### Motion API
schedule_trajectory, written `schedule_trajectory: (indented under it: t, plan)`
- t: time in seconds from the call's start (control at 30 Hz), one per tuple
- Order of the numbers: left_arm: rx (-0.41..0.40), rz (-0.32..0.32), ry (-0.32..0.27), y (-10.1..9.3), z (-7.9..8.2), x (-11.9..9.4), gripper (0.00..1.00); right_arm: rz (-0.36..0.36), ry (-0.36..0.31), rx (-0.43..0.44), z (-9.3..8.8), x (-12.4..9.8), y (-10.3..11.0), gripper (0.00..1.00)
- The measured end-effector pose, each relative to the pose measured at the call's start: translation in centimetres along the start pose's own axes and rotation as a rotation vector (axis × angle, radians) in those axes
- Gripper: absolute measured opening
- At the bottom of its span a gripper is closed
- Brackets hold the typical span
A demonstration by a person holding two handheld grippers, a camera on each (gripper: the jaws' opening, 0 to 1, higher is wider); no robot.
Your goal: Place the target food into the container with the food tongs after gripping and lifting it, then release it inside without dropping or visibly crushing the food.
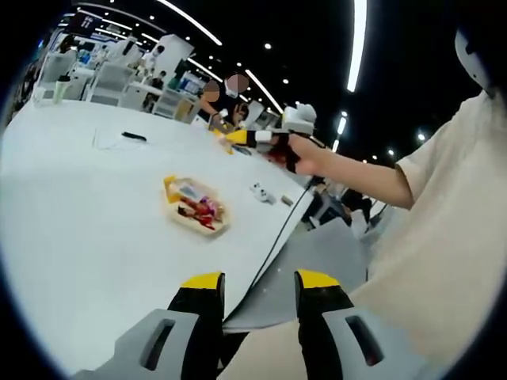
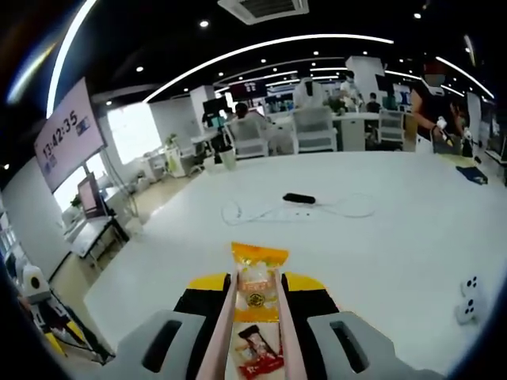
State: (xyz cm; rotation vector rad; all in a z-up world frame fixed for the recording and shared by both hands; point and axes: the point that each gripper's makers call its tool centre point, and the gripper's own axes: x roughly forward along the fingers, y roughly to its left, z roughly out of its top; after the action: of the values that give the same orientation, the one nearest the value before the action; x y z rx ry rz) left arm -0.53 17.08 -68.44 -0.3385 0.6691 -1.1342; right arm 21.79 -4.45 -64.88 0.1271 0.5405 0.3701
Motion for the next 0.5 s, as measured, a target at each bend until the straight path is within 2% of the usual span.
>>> schedule_trajectory:
  t: [0.5]
  plan:
    - [-0.011, 0.001, -0.003, -0.22, -0.77, -0.20, 0.34, -0.016, 0.000, 0.012, -0.54, -0.70, -0.25, 0.25]
